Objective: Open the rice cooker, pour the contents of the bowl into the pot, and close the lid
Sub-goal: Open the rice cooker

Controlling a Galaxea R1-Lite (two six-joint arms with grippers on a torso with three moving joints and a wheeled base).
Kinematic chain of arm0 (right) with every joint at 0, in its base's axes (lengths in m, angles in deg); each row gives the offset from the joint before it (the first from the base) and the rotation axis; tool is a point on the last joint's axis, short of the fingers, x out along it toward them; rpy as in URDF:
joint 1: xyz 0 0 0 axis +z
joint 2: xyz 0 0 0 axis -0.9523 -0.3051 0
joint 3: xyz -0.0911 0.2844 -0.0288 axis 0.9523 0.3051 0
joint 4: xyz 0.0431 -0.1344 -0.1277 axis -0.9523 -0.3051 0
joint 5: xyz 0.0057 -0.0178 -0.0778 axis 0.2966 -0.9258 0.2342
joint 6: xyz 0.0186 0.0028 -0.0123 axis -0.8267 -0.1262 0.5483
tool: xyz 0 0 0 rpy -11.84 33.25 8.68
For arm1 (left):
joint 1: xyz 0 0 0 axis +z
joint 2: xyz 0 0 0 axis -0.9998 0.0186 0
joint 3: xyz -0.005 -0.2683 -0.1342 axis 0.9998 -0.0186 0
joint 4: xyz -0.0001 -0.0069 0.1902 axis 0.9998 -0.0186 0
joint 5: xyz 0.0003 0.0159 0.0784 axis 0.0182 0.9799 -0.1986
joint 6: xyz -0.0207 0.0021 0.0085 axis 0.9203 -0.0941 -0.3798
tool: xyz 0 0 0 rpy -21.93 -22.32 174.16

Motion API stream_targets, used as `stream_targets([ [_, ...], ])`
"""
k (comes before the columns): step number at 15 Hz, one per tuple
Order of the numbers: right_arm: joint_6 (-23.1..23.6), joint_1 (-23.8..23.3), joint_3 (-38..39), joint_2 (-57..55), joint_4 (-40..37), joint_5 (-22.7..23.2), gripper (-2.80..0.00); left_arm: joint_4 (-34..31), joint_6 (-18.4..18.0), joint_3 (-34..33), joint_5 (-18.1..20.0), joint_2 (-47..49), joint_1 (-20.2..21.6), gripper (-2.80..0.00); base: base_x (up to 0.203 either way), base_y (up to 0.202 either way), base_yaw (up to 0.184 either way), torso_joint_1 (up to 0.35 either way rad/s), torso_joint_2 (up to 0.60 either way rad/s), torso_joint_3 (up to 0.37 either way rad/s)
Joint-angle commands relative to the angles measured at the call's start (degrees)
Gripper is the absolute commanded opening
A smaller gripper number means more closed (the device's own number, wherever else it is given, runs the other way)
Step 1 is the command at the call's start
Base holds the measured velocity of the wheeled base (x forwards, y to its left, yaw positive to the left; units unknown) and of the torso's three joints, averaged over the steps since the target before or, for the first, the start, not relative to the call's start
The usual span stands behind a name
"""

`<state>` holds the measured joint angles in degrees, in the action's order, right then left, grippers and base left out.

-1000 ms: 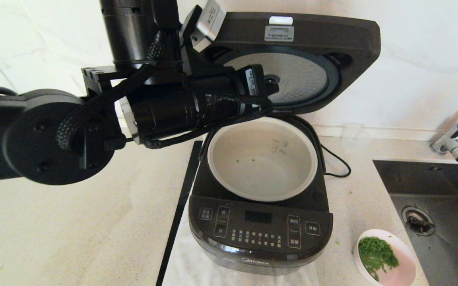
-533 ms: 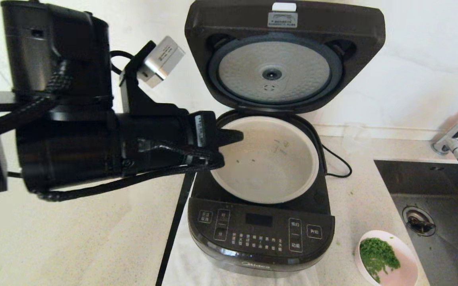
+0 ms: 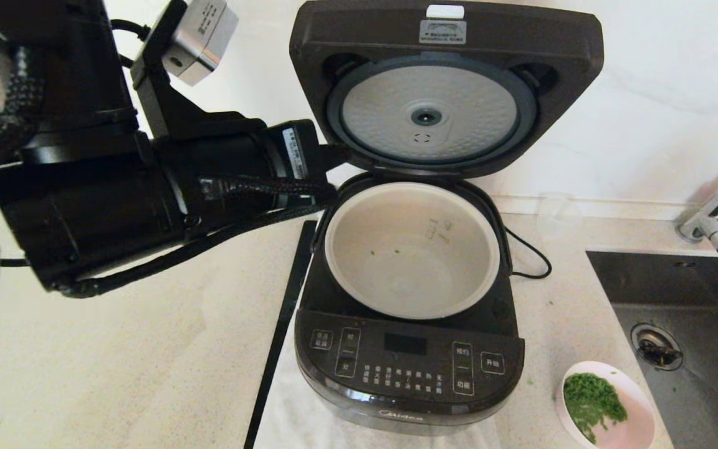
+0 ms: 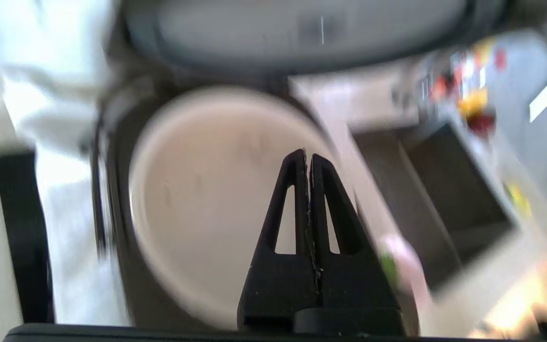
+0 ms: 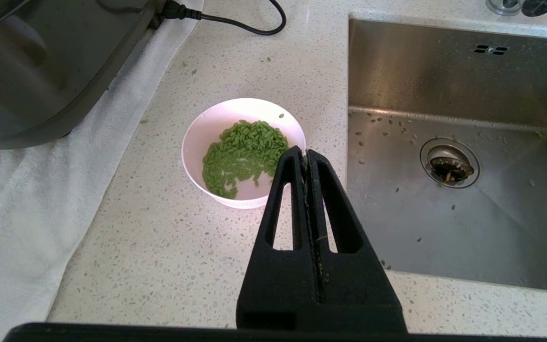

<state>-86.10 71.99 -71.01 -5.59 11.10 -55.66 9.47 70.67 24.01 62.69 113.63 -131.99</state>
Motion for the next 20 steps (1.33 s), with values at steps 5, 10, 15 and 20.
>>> stream_targets([
  [5,0.0,-0.02,0.0,-0.01,0.04,0.0,-2.8,7.57,-4.19,7.1,-0.66,6.3,0.08,-2.8,0.0,0.0,0.0,0.0,0.0,0.0],
  [10,0.0,-0.02,0.0,-0.01,0.04,0.0,-2.8,7.52,-6.09,13.28,-0.58,9.92,0.25,-2.8,0.0,0.0,0.0,0.0,0.0,0.0],
  [15,0.0,-0.02,0.0,-0.01,0.04,0.0,-2.8,7.52,-7.0,18.03,-0.45,12.83,1.31,-2.8,0.0,0.0,0.0,0.0,0.0,0.0],
  [20,0.0,-0.02,0.0,-0.01,0.04,0.0,-2.8,6.77,-7.97,21.93,-0.24,14.48,1.75,-2.8,0.0,0.0,0.0,0.0,0.0,0.0],
])
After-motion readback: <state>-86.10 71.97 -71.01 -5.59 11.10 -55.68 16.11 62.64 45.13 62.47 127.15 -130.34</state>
